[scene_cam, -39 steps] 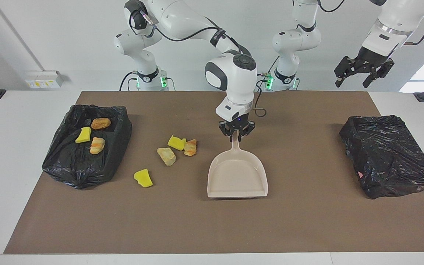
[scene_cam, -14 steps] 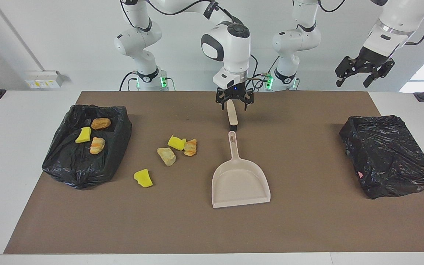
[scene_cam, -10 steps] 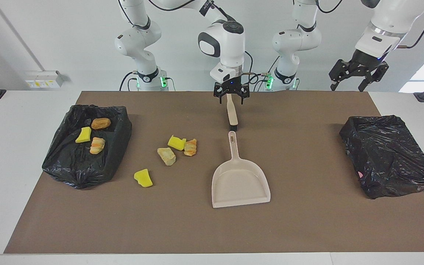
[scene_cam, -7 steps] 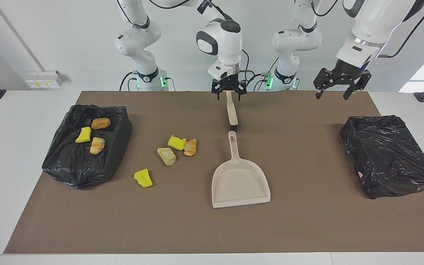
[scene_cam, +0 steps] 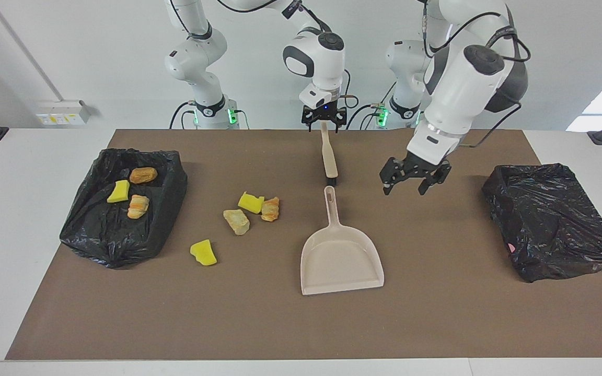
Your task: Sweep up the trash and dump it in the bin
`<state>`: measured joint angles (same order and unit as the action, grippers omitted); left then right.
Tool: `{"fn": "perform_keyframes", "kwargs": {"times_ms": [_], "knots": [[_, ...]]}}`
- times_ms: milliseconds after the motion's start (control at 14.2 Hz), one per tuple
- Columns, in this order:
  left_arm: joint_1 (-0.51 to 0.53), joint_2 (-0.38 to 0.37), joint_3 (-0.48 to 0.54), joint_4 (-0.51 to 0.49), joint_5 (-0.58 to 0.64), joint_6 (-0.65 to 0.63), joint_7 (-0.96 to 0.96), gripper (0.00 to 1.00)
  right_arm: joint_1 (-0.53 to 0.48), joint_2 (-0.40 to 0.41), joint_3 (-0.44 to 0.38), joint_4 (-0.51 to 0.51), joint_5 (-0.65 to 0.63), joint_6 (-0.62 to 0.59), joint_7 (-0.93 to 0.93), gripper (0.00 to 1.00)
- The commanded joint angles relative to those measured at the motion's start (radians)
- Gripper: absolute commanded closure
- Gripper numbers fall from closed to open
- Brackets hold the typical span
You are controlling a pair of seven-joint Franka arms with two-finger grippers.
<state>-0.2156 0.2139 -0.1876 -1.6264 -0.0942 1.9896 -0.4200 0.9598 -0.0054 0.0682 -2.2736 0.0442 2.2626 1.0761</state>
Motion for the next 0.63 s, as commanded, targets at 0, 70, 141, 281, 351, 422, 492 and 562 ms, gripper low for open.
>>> {"fn": "perform_keyframes", "kwargs": {"times_ms": [0, 70, 141, 281, 351, 422, 492, 562], "knots": [[-0.091, 0.093, 0.016, 0.007, 0.002, 0.063, -0.046, 0.0, 0.034, 0.021, -0.004, -0.026, 0.022, 0.064, 0.033, 0.09], [-0.109, 0.107, 0.016, -0.001, 0.002, 0.067, -0.046, 0.0, 0.036, 0.025, -0.004, -0.026, 0.022, 0.064, 0.031, 0.14], [-0.114, 0.108, 0.016, -0.016, 0.002, 0.069, -0.046, 0.0, 0.036, 0.03, -0.004, -0.026, 0.022, 0.064, 0.028, 0.18], [-0.148, 0.108, 0.017, -0.053, 0.002, 0.074, -0.049, 0.0, 0.036, 0.035, -0.004, -0.024, 0.022, 0.064, 0.024, 0.42], [-0.156, 0.108, 0.017, -0.067, 0.002, 0.087, -0.049, 0.0, 0.036, 0.035, -0.004, -0.021, 0.022, 0.063, 0.021, 0.61], [-0.156, 0.105, 0.017, -0.081, 0.002, 0.09, -0.049, 0.0, 0.037, 0.036, -0.004, -0.015, 0.022, 0.057, 0.019, 0.81], [-0.157, 0.104, 0.016, -0.087, 0.002, 0.092, -0.051, 0.0, 0.036, 0.039, -0.004, -0.012, 0.022, 0.051, 0.018, 0.98], [-0.16, 0.105, 0.016, -0.089, 0.002, 0.092, -0.055, 0.0, 0.036, 0.041, -0.004, -0.011, 0.022, 0.046, 0.021, 1.0]]}}
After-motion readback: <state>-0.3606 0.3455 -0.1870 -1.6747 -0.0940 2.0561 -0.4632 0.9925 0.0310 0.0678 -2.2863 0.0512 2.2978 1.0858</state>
